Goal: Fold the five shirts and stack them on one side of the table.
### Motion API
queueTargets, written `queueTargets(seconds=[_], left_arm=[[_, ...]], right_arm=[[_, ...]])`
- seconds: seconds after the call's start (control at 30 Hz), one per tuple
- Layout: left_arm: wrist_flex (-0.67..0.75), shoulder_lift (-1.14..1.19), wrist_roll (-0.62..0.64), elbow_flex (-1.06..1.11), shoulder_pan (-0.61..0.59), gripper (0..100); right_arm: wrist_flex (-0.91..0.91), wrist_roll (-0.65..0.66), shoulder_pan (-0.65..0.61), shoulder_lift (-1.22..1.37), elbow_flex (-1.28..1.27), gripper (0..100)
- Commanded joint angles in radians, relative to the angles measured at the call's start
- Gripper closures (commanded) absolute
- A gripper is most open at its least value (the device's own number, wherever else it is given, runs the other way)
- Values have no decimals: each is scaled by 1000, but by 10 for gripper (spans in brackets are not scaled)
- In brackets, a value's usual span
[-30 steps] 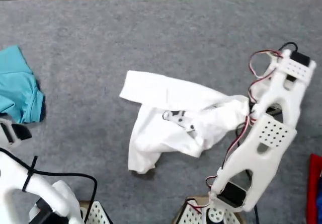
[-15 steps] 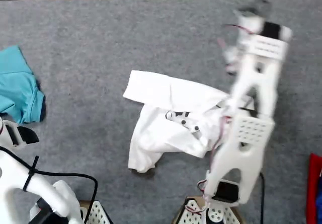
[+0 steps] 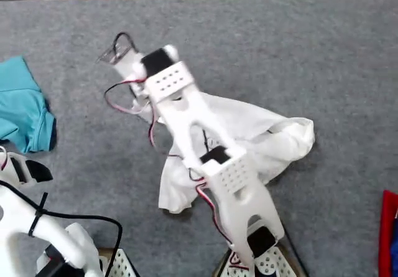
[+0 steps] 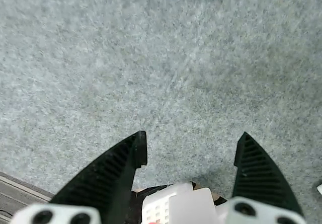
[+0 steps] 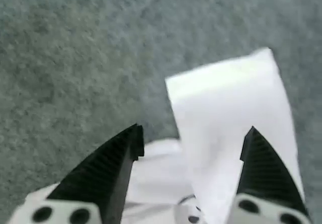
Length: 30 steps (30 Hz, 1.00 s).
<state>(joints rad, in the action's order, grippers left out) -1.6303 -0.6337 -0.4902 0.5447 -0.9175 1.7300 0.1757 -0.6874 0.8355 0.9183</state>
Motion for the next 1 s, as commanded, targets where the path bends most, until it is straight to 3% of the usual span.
queueTargets(seconds=[0.0, 0.3, 0.53, 0.63, 0.83, 0.97], left_arm=[[0, -18, -8, -6, 3, 714], [2, -12, -8, -9, 3, 714], [2, -12, -8, -6, 3, 714], [2, -12, -8, -6, 3, 714], [2, -12, -9, -6, 3, 714], [-5, -15, -9, -6, 3, 714]], right_arm=[[-52, 11, -36, 51, 59, 684], [-89, 5, 4, 305, 243, 684], [-14, 3, 44, 447, 440, 687], [29, 3, 51, 487, 510, 754], [38, 3, 70, 529, 595, 997], [38, -31, 108, 529, 633, 995]])
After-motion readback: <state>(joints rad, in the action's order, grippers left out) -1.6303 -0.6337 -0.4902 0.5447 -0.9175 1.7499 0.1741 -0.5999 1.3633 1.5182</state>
